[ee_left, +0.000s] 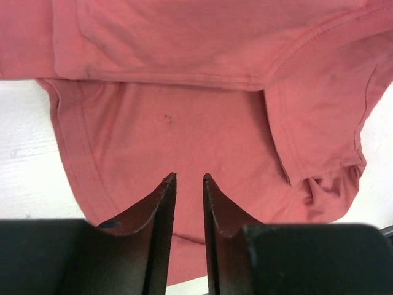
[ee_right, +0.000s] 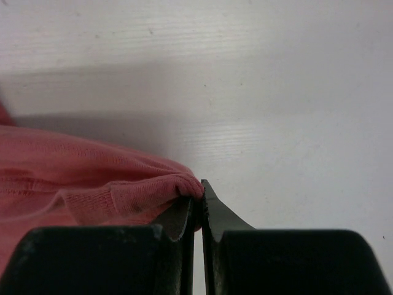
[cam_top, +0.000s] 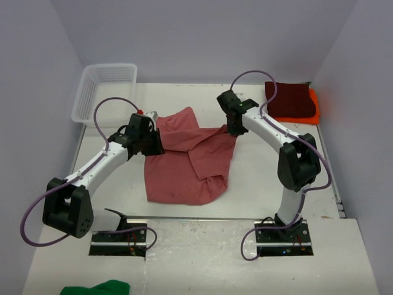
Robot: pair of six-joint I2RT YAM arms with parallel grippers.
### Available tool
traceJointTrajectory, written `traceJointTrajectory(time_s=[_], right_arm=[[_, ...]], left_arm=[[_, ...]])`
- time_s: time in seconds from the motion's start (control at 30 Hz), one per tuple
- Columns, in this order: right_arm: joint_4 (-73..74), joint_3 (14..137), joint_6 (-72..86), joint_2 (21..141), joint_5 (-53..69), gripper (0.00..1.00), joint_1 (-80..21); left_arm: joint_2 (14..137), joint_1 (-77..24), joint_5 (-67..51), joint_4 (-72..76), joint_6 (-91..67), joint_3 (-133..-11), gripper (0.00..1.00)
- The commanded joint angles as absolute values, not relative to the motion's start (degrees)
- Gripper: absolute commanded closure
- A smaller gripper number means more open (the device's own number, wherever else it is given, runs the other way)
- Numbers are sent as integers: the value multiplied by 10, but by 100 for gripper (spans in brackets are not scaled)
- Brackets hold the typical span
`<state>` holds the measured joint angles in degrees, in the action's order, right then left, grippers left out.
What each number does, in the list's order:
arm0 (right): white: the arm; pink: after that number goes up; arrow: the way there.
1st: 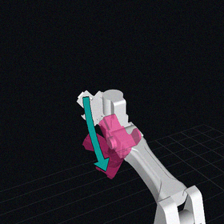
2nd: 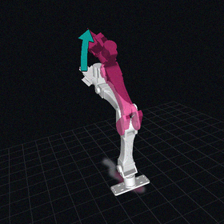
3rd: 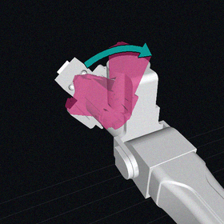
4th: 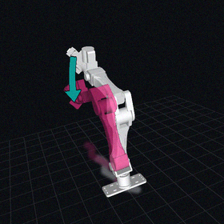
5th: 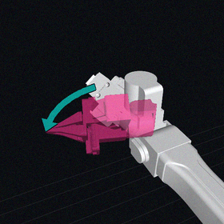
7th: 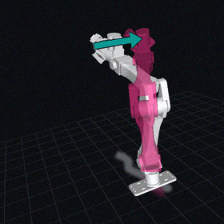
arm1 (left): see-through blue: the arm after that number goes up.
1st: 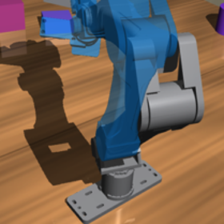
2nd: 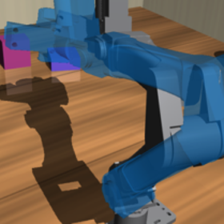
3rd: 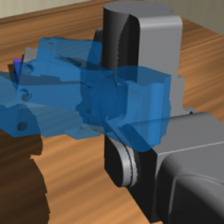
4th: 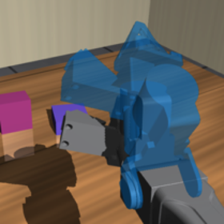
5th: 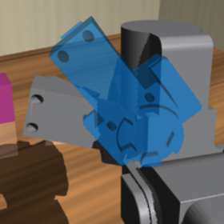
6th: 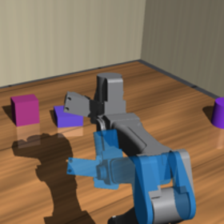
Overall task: Fold and stack the t-shirts
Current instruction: Flatten out the tshirt
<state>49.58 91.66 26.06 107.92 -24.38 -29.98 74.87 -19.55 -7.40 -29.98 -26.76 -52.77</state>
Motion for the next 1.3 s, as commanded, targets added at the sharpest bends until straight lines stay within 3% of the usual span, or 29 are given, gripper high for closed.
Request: traceJointTrajectory(time_s=[0.0,0.13,0.53,0.63,0.67,0.7,0.8,0.9,1.03,1.27], right_arm=[[492,897,298,1029,-265,100,-284],[491,879,301,1011,-265,100,-253],[437,797,280,972,-211,100,-173],[411,780,267,982,-184,83,-173],[400,771,265,979,-160,73,-173],[389,764,258,971,-153,52,-173],[373,747,255,948,-152,33,-179],[372,737,253,918,-163,26,-197],[380,721,257,858,-122,26,-222],[363,664,273,756,-41,24,-279]], left_arm=[[803,-204,-94,-264,-290,-569,76],[842,-218,-84,-250,-301,-589,80],[880,-230,-67,-242,-305,-594,80],[889,-235,-70,-240,-310,-591,81],[888,-242,-71,-237,-310,-585,81],[886,-247,-71,-236,-309,-584,81],[887,-286,-67,-241,-286,-586,82],[884,-343,-25,-271,-292,-592,83],[885,-402,48,-286,-330,-576,84],[896,-419,69,-302,-374,-540,85]])
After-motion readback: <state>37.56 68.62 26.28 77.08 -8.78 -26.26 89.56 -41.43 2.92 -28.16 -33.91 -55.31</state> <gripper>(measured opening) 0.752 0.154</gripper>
